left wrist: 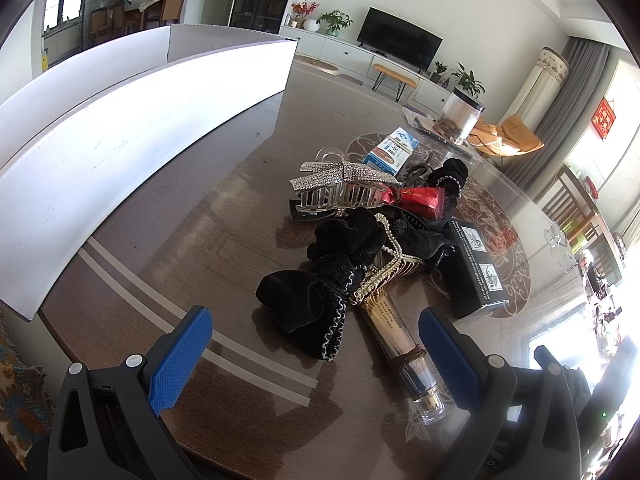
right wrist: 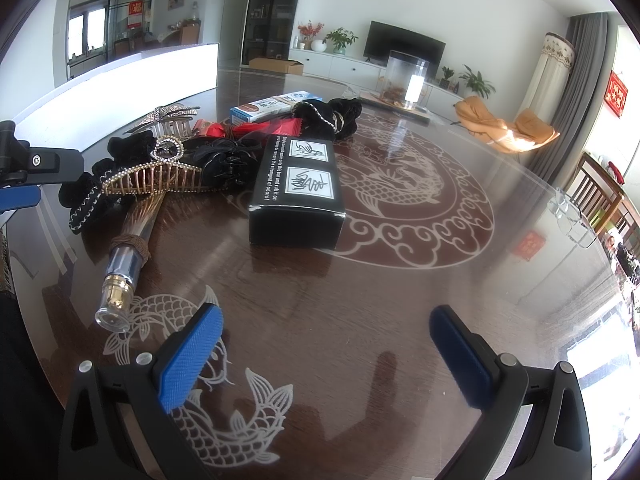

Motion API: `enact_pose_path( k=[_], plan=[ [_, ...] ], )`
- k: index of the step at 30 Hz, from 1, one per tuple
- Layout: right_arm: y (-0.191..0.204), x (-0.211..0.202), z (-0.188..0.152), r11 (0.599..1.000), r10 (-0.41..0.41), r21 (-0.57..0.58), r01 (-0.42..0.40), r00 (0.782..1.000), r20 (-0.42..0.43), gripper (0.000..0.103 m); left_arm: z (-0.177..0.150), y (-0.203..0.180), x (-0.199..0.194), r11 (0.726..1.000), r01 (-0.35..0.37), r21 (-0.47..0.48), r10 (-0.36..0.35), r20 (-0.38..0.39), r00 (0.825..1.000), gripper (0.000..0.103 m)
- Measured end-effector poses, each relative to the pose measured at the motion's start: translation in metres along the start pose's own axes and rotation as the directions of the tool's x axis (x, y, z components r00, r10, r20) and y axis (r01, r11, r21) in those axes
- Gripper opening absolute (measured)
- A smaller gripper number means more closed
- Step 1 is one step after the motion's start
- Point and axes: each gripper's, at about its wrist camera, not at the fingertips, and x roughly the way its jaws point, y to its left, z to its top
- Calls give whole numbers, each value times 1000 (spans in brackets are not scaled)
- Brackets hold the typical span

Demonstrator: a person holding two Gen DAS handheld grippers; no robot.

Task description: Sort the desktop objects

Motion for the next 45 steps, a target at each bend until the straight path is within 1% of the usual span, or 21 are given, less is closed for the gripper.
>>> enact_pose_path(
  k=[6, 13, 21, 45],
  plan=[
    [0, -1, 0, 1000, 0, 0, 0, 1000, 0, 103, 0, 0, -1, 1000, -1, 0, 1, -6, 1000, 103],
    [0, -1, 0, 1000, 0, 0, 0, 1000, -1, 103, 0, -4, 2, 1000, -20, 19, 21, -32, 999, 103],
    [0, 0, -1, 1000, 0, -1, 0, 1000, -3, 103, 1, -2, 4, 1000, -8, 6, 8, -45, 999, 103],
    [1, 3, 0, 1000, -1, -5, 0, 1000, -17, 103, 0, 2, 4, 1000, -1, 1, 1, -55, 999, 103]
  ],
)
